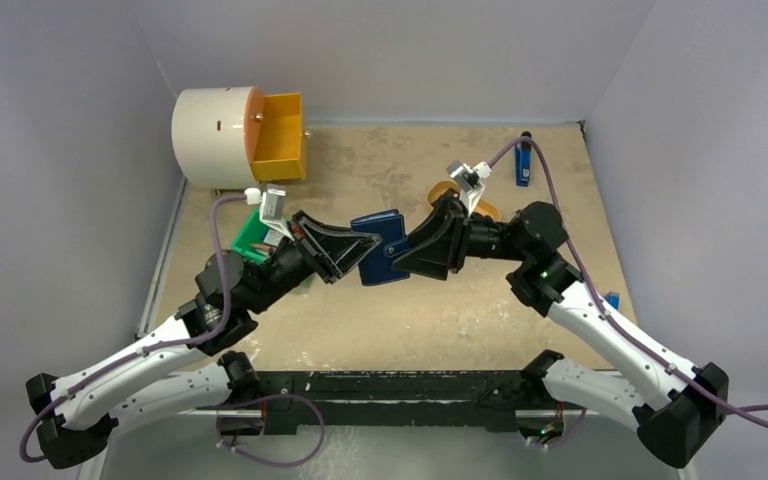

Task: Put the credit cards into the card holder
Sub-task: Close the card holder at the center of the board, then place the card holder at the center of the board.

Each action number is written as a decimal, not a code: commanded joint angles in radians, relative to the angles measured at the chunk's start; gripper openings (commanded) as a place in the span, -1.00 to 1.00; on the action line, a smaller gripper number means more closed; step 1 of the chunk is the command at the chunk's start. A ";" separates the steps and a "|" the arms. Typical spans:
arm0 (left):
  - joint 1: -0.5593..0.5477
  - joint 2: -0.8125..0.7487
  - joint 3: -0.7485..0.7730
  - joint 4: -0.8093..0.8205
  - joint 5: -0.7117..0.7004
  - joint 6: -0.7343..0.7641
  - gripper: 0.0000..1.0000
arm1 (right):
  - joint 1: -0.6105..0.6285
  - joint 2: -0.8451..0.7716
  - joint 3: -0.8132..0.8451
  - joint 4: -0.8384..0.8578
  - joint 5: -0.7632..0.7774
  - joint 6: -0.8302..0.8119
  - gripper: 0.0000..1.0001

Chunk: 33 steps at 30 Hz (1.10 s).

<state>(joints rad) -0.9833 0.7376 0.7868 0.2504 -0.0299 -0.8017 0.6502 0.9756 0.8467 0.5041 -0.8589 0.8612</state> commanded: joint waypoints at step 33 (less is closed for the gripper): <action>0.111 0.734 0.097 -0.187 -0.209 -0.120 -1.00 | -0.006 -0.415 -0.260 -0.558 0.947 -0.300 0.53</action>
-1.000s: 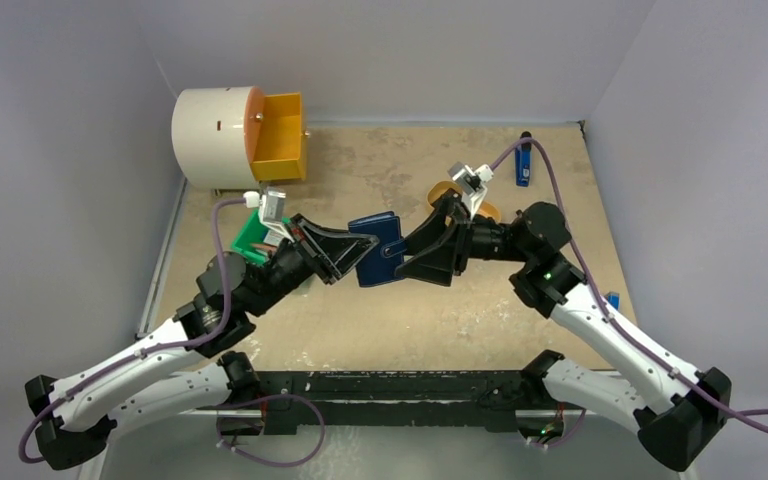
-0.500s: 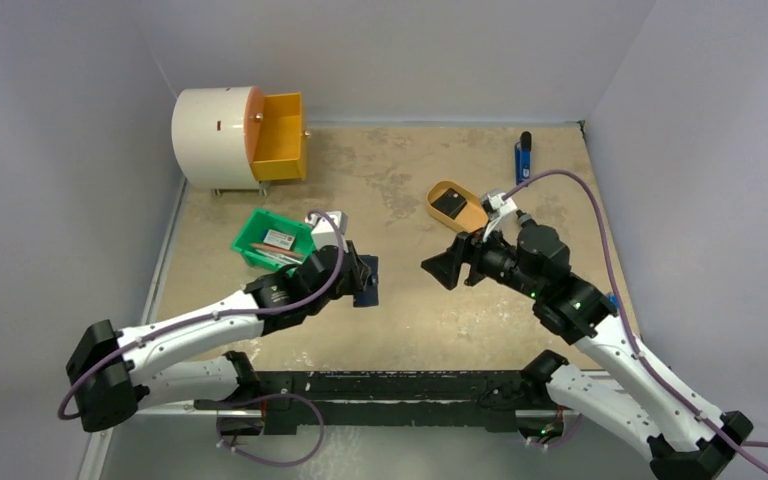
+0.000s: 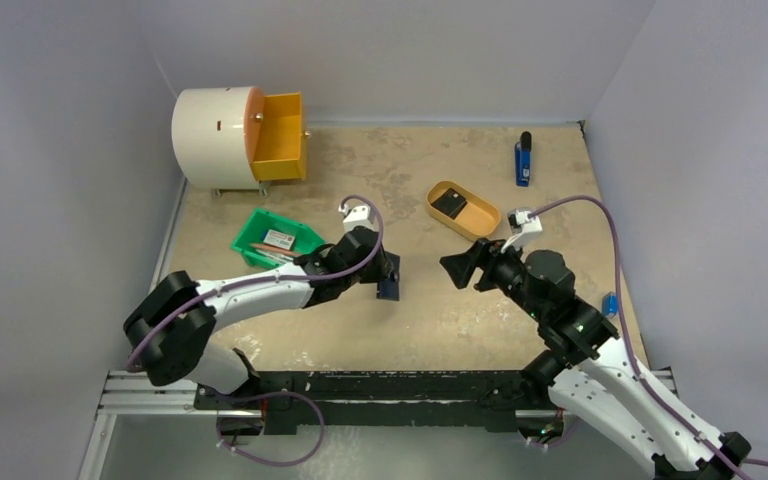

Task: Put the credit cards into the card holder
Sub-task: Place the card holder at the center of the board.

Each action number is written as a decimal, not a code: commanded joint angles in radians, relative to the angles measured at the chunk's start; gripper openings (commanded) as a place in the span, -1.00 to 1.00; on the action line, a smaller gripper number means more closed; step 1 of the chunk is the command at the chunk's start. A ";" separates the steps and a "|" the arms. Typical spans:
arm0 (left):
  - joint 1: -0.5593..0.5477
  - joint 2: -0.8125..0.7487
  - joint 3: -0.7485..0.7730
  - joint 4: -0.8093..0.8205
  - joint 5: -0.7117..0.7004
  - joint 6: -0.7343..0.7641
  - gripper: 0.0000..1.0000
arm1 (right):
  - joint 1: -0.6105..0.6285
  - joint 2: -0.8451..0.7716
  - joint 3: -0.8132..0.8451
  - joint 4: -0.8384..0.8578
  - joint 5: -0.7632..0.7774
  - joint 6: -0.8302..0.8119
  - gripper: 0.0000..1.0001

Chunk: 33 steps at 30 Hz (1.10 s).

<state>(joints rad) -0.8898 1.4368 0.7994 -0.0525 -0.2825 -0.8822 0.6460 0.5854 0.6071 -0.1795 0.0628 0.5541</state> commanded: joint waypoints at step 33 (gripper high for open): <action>0.093 0.216 -0.001 0.160 0.169 -0.154 -0.54 | -0.002 0.081 0.051 0.037 -0.035 -0.069 0.52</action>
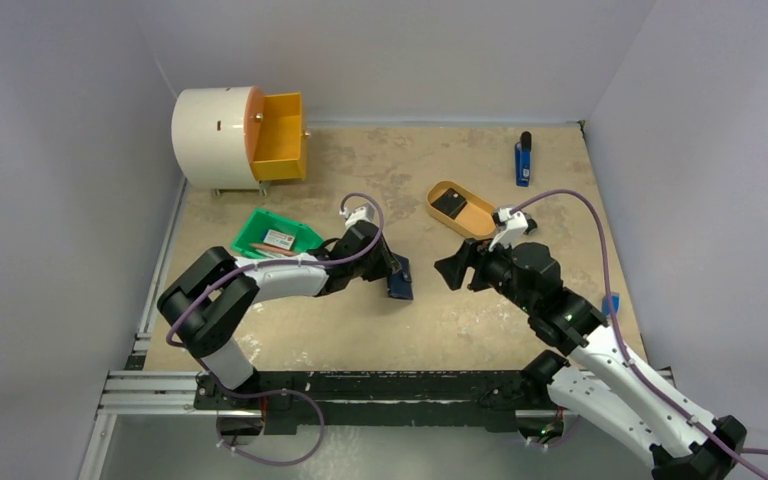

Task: Put the credit cards into the card holder
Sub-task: Place the card holder at the center of the board.

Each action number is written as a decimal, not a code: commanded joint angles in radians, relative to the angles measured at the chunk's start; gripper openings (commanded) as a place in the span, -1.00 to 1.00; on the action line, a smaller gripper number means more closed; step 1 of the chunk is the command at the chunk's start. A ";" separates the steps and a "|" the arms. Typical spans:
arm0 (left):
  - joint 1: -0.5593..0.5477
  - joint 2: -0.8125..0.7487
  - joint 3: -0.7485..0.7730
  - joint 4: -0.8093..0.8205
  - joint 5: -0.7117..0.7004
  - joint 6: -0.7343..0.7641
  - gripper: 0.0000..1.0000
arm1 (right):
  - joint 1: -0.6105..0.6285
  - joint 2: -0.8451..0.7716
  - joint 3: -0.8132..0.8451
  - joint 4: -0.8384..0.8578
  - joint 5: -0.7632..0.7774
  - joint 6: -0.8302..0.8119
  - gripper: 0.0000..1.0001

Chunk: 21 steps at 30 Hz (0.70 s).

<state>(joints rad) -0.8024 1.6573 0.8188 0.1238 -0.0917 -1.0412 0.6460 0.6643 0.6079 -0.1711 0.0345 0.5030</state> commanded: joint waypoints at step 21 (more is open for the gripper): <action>0.006 -0.122 0.006 -0.299 -0.288 0.128 0.10 | -0.001 0.026 0.063 0.025 -0.010 -0.028 0.52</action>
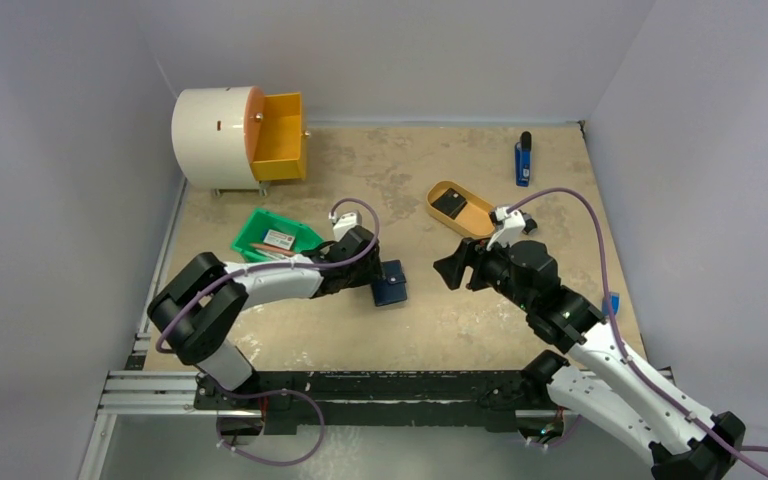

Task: Put the credit cards into the card holder
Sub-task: Place the card holder at the center of the board.

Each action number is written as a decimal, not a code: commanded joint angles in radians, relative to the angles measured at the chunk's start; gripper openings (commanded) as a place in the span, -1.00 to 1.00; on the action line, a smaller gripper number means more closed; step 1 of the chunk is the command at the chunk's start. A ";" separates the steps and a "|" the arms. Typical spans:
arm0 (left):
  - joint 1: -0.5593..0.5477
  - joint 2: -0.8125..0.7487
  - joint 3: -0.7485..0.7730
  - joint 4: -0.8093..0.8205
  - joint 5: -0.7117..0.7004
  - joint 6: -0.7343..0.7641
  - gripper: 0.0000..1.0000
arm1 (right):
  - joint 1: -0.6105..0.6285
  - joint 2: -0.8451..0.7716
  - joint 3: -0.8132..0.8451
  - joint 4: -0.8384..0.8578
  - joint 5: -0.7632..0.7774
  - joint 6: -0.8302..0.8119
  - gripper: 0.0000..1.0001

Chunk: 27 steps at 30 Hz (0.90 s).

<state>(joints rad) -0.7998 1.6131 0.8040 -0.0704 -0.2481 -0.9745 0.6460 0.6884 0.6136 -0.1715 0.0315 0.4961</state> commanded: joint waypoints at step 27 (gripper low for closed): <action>-0.171 0.009 0.052 -0.094 -0.188 0.166 -0.23 | -0.002 0.078 0.062 0.072 -0.028 -0.025 0.49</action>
<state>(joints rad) -0.9737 1.6070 0.8646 -0.2001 -0.4107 -0.8181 0.6460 0.7696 0.6434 -0.1513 0.0082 0.4782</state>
